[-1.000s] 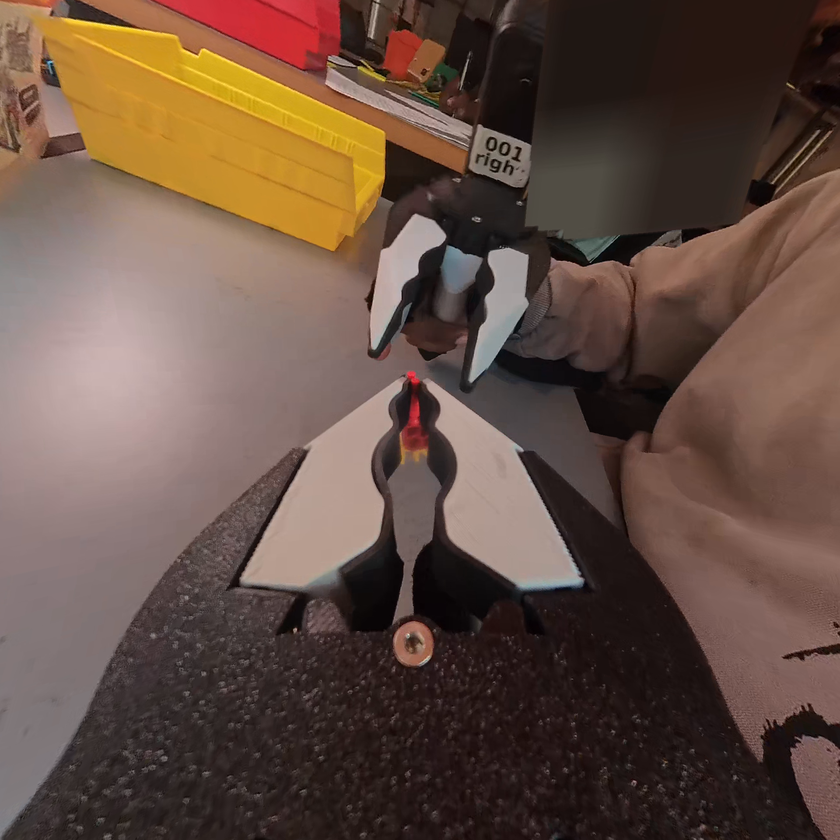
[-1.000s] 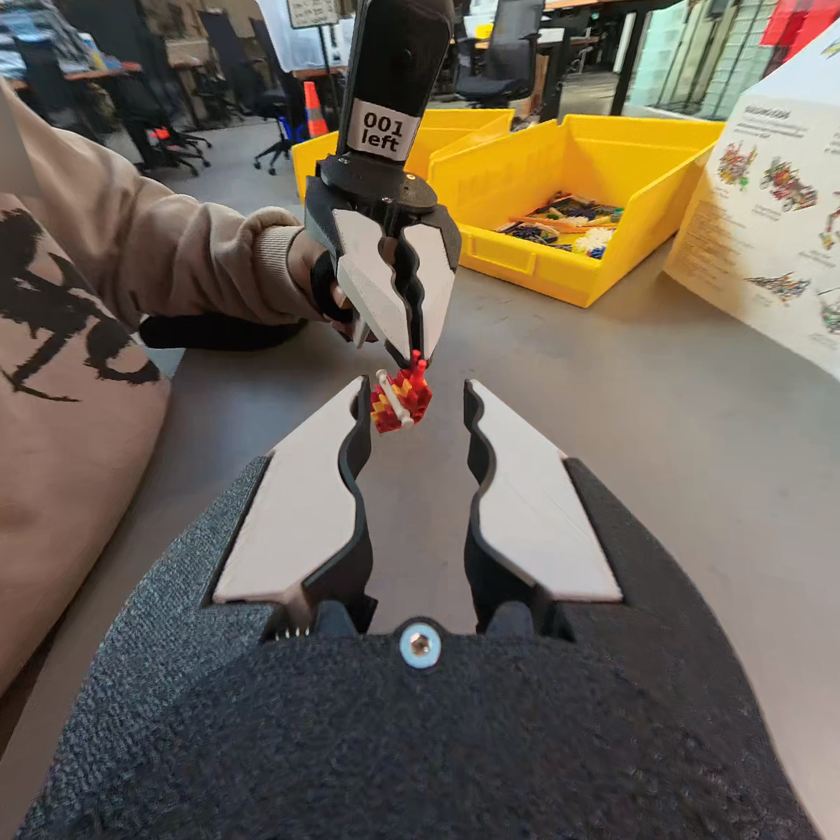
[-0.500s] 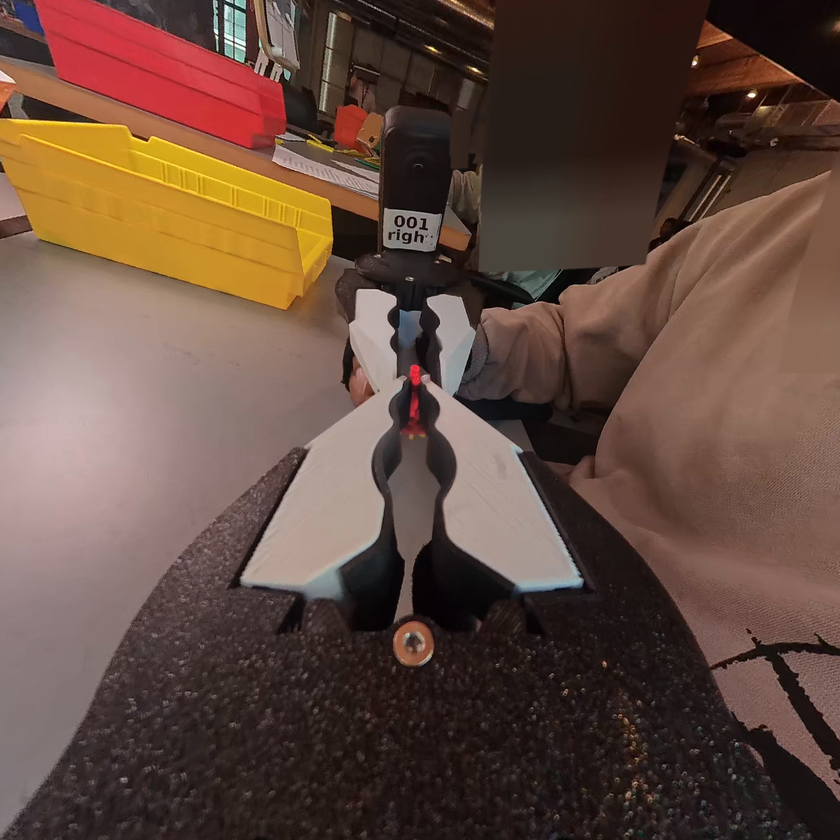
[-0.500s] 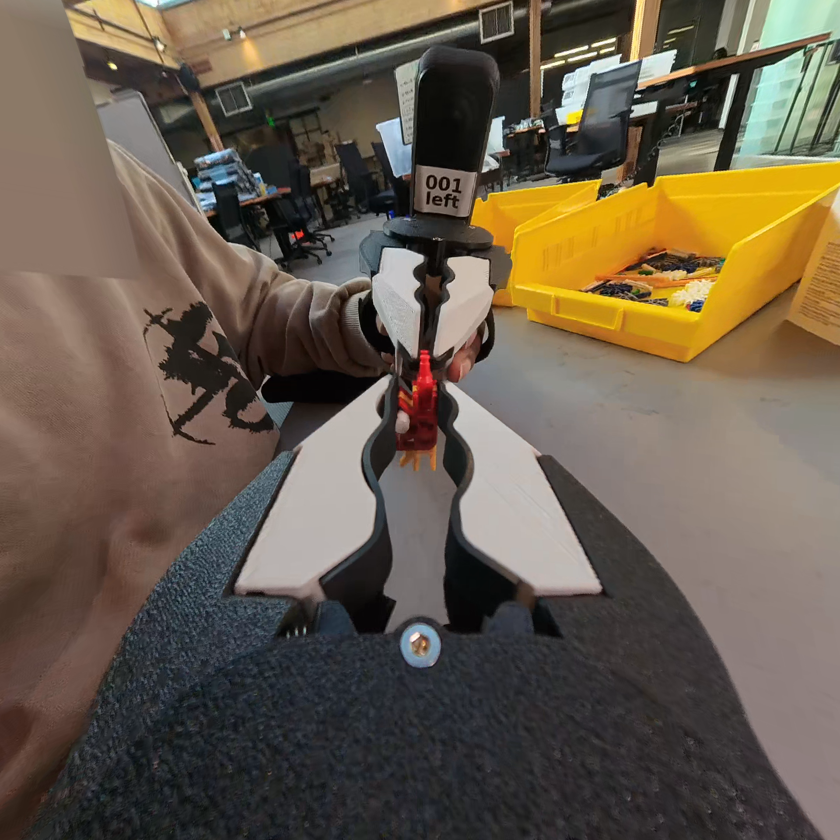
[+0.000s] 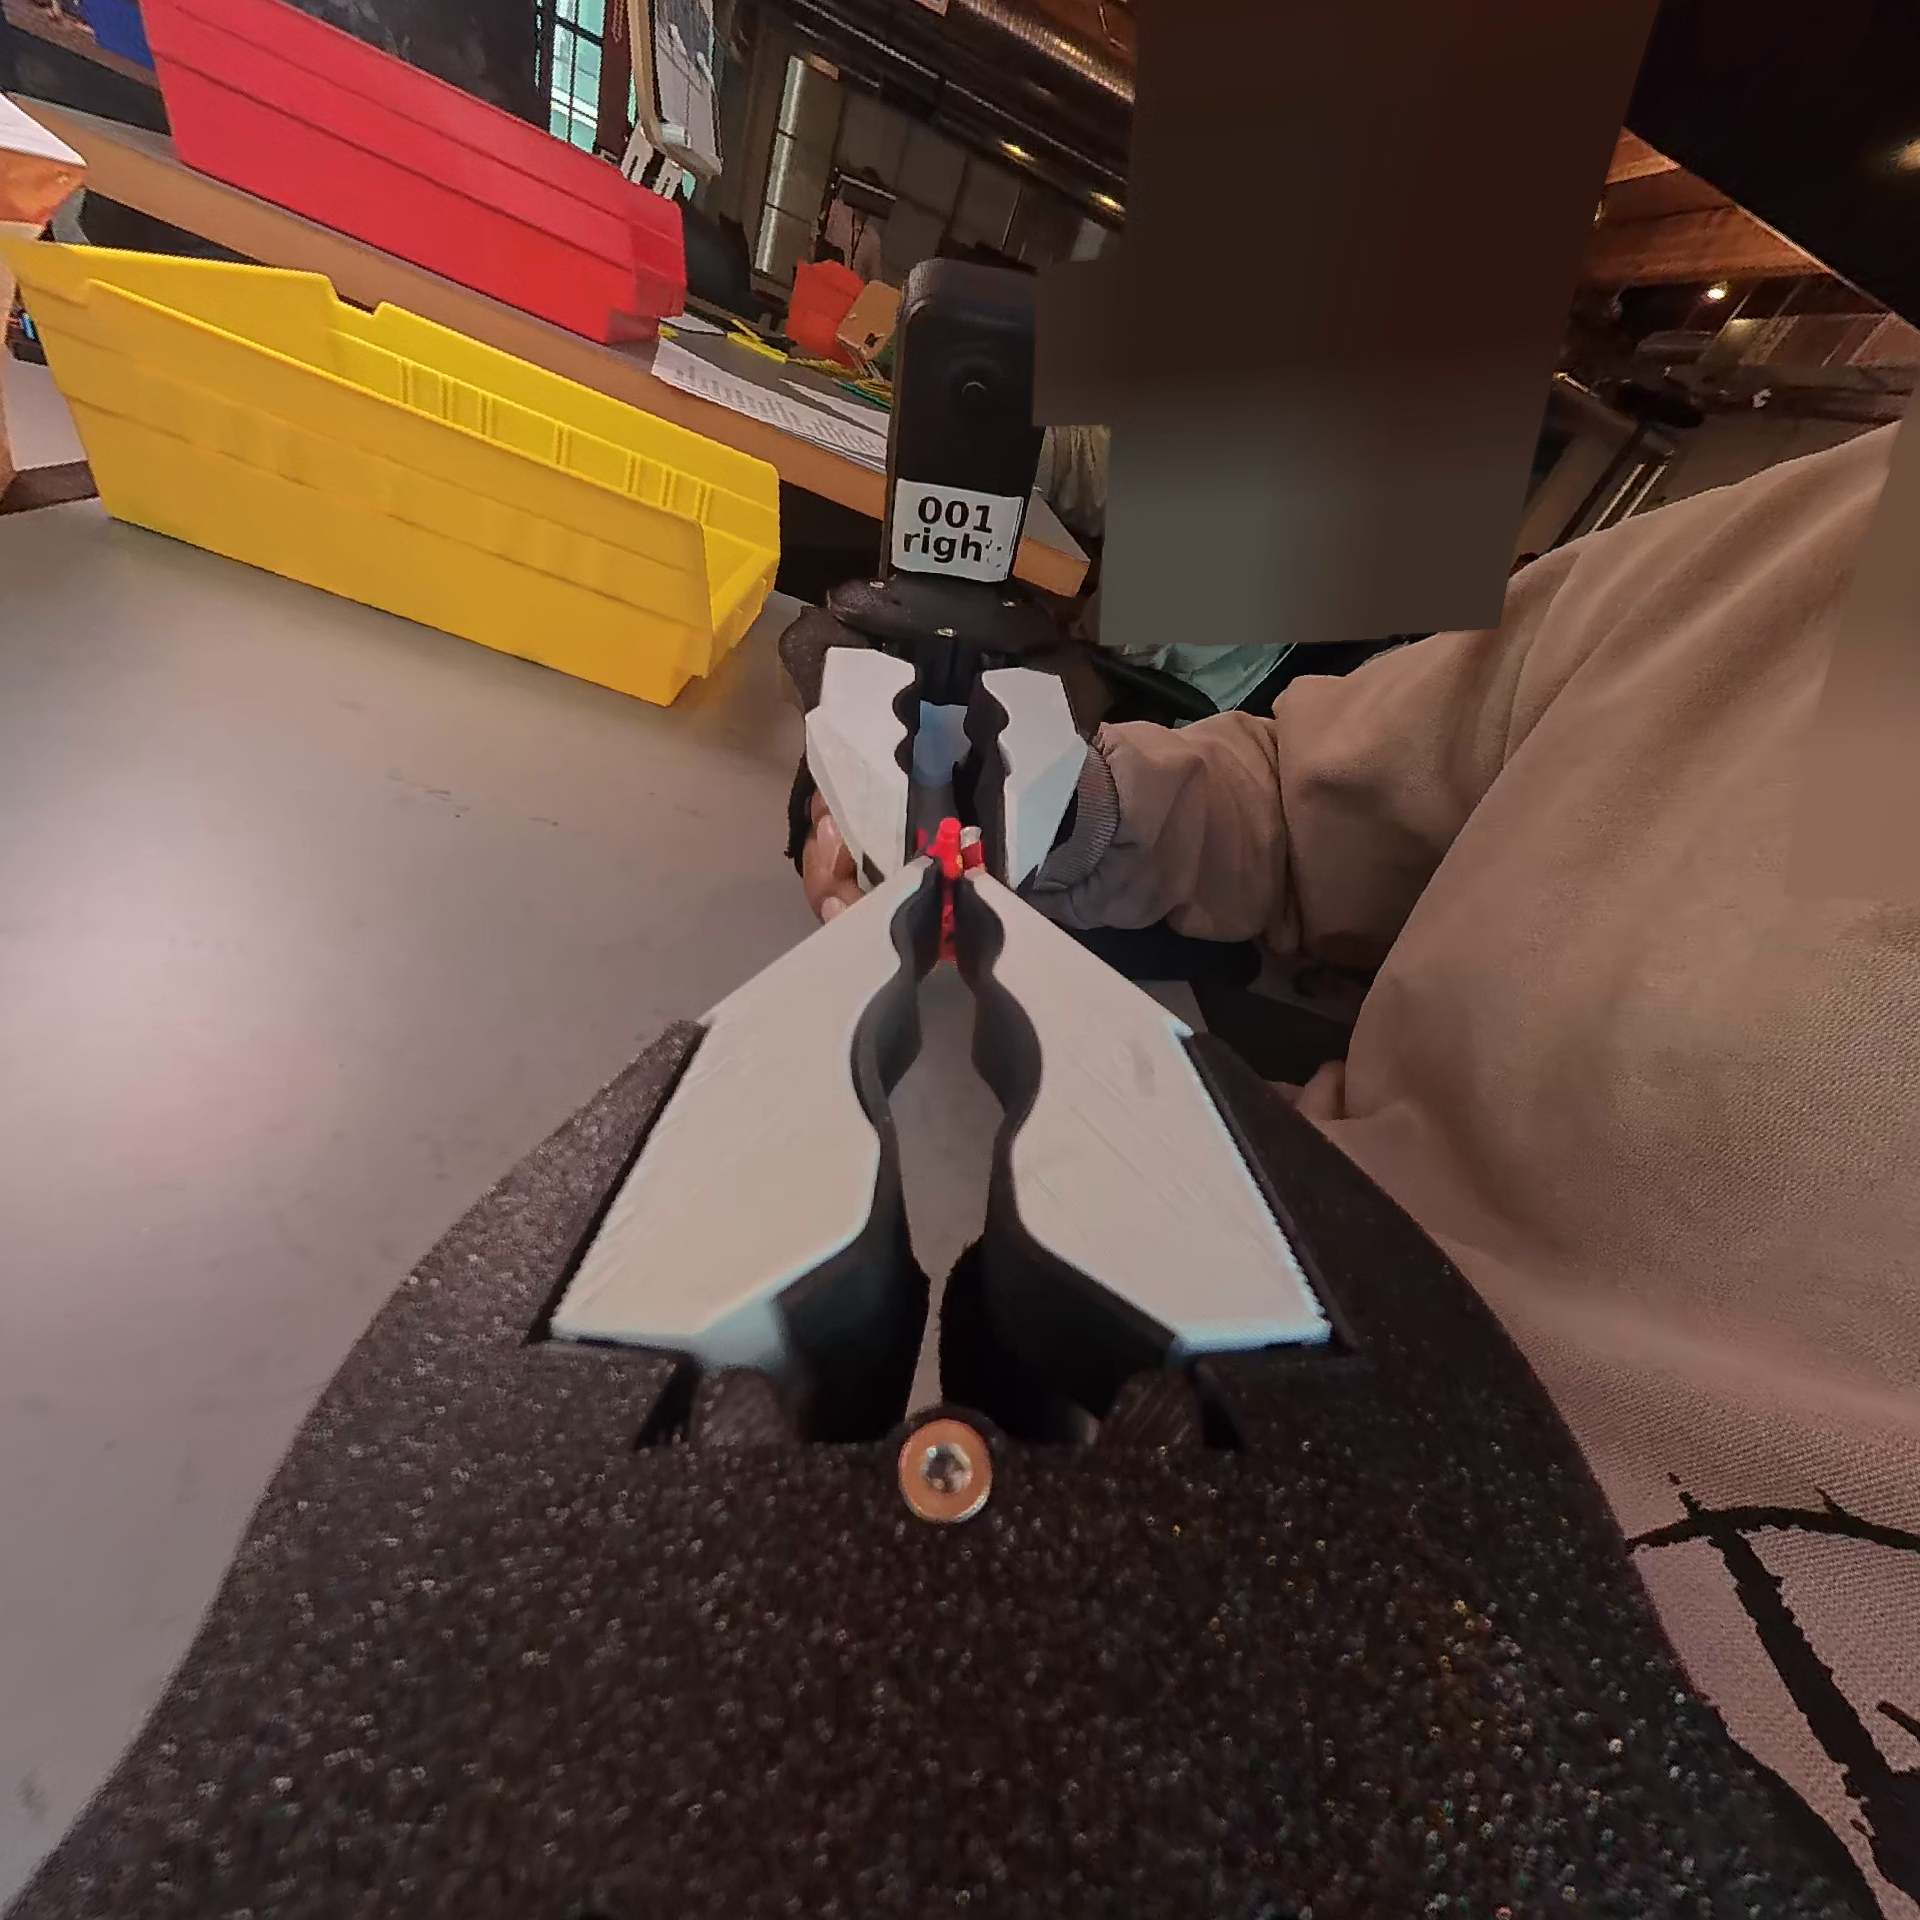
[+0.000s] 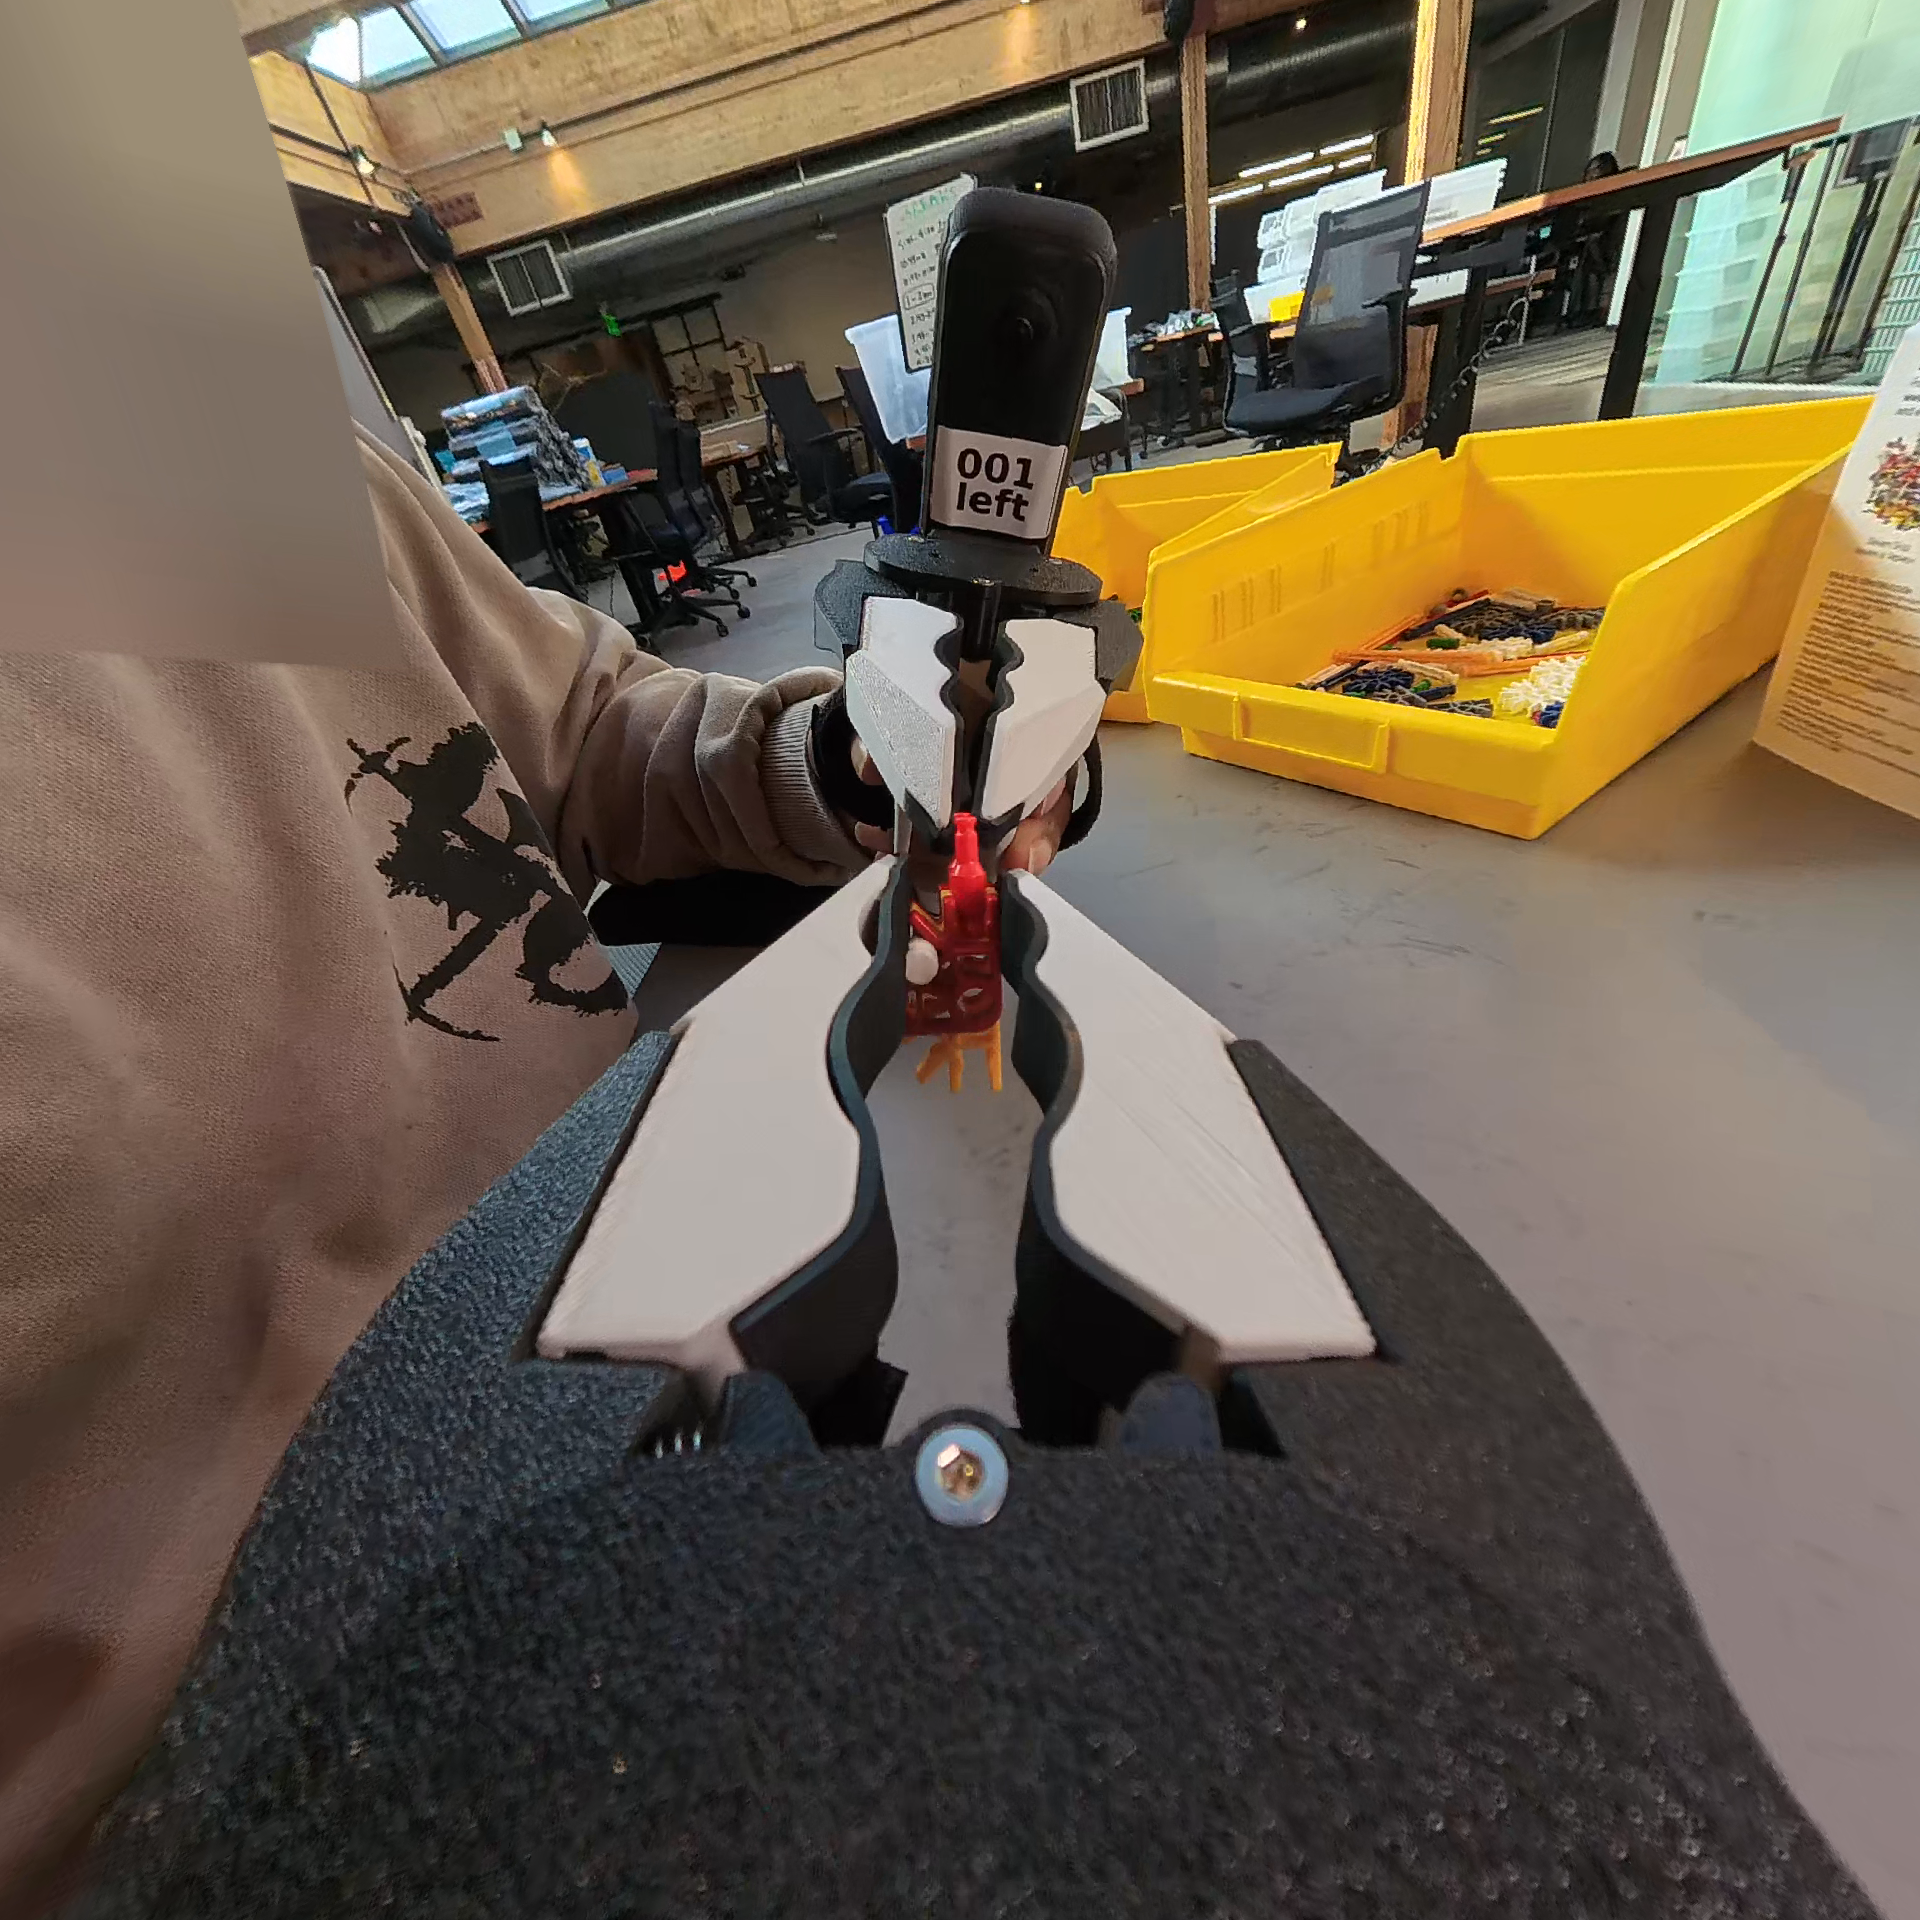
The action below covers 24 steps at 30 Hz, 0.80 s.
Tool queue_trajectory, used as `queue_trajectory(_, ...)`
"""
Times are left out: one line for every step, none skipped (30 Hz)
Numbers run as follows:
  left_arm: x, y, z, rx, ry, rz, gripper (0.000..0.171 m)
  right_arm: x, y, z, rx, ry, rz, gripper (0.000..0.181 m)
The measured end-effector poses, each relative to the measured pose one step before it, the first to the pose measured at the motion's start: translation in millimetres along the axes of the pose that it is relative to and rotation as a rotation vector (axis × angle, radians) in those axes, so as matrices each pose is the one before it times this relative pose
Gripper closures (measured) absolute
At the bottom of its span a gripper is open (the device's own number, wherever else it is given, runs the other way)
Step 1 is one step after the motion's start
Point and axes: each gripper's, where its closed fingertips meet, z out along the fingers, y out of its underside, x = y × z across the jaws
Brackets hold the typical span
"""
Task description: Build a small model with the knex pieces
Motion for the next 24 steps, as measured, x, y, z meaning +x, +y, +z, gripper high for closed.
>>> queue_trajectory(-1.00, -3.17, -3.26, 0.02209, -0.0037, -0.0094, 0.171, 0.63, -0.24, -1.40, -0.0014, 0.0000, 0.0031, 0.168)
queue_trajectory(-4.48, -11.78, -12.93, 0.06971, -0.0118, -0.0245, 0.171, 7.34, -5.72, -9.53, 0.0378, 0.0303, 0.0110, 0.168)
queue_trajectory(-7.97, -10.59, -17.10, 0.04934, -0.0299, -0.0128, 0.171, 12.78, -11.69, -18.81, 0.0692, 0.0383, 0.0486, 0.168)
queue_trajectory(-6.86, 2.52, -9.41, -0.02214, -0.0436, 0.0358, 0.171, 6.26, -5.20, -11.61, 0.0162, 0.0257, -0.0060, 0.169)
queue_trajectory(-1.62, 8.37, 1.67, -0.04562, -0.0252, 0.0338, 0.171, -3.38, 4.08, 3.15, -0.0396, 0.0110, -0.0566, 0.168)
queue_trajectory(4.09, 2.99, 7.23, -0.01319, 0.0162, -0.0084, 0.171, -9.80, 1.52, 10.85, -0.0117, -0.0270, -0.0229, 0.168)
queue_trajectory(2.47, 0.51, 7.32, -0.00306, 0.0158, -0.0103, 0.171, -4.93, 1.97, 10.57, -0.0046, -0.0214, 0.0036, 0.168)
queue_trajectory(-0.27, 0.03, 5.08, -0.00640, 0.0014, 0.0010, 0.171, 0.10, 4.03, 6.37, -0.0237, -0.0038, -0.0051, 0.168)
queue_trajectory(-1.36, -0.53, 2.98, -0.00109, -0.0136, 0.0164, 0.171, 1.29, 3.81, 2.62, -0.0285, 0.0042, -0.0201, 0.168)
queue_trajectory(0.55, -0.15, 2.33, 0.00124, -0.0059, 0.0157, 0.168, 1.08, 1.50, 0.96, -0.0086, 0.0018, 0.0001, 0.168)
queue_trajectory(2.22, 0.37, 2.03, 0.00224, 0.0068, 0.0051, 0.162, 0.24, 3.59, 1.73, -0.0137, -0.0001, 0.0053, 0.168)
queue_trajectory(2.35, 0.63, 2.17, 0.00219, 0.0079, 0.0032, 0.161, -0.94, 4.63, 2.83, -0.0180, 0.0019, -0.0041, 0.168)
queue_trajectory(1.19, 2.03, 2.55, -0.01039, -0.0039, 0.0103, 0.161, -2.77, 2.81, 3.20, -0.0106, -0.0036, -0.0051, 0.168)
queue_trajectory(1.17, 1.92, 2.13, -0.01156, -0.0059, 0.0155, 0.160, -3.04, 0.91, 2.69, -0.0056, -0.0052, -0.0044, 0.168)
queue_trajectory(2.54, -0.29, 0.73, 0.00117, 0.0075, 0.0091, 0.162, -0.35, 0.36, 1.49, -0.0043, 0.0055, -0.0066, 0.168)
queue_trajectory(2.39, -0.37, 0.11, -0.00159, 0.0122, 0.0022, 0.167, 0.44, -1.12, 0.19, 0.0043, 0.0027, 0.0008, 0.168)
queue_trajectory(1.14, -0.44, -0.18, -0.00169, 0.0052, 0.0016, 0.169, -0.14, -0.75, -0.06, 0.0015, -0.0019, 0.0025, 0.168)
queue_trajectory(0.52, -0.10, -0.11, -0.00213, 0.0002, 0.0044, 0.169, -0.19, 0.02, 0.45, -0.0034, 0.0023, -0.0041, 0.168)
queue_trajectory(1.20, 0.54, 0.45, -0.00399, 0.0031, 0.0059, 0.168, -0.80, 0.33, 0.73, -0.0047, 0.0015, -0.0041, 0.168)
queue_trajectory(1.63, 1.12, 1.03, -0.00786, 0.0058, 0.0049, 0.165, -0.61, -0.30, 0.57, 0.0010, 0.0009, 0.0003, 0.168)
queue_trajectory(1.16, 1.54, 1.15, -0.01128, 0.0031, 0.0050, 0.164, -0.36, -1.26, 0.15, 0.0062, -0.0012, 0.0039, 0.168)
queue_trajectory(0.70, 0.82, 0.80, -0.00609, 0.0002, 0.0048, 0.164, -0.36, -1.42, -0.58, 0.0064, -0.0026, 0.0007, 0.168)
queue_trajectory(-0.64, -0.05, 0.32, -0.00038, -0.0062, 0.0037, 0.165, -0.19, -0.40, -0.57, -0.0020, 0.0002, -0.0059, 0.168)
queue_trajectory(-0.59, -0.79, 0.20, 0.00346, -0.0055, 0.0033, 0.168, -0.15, -0.10, -0.21, -0.0013, 0.0019, -0.0054, 0.168)
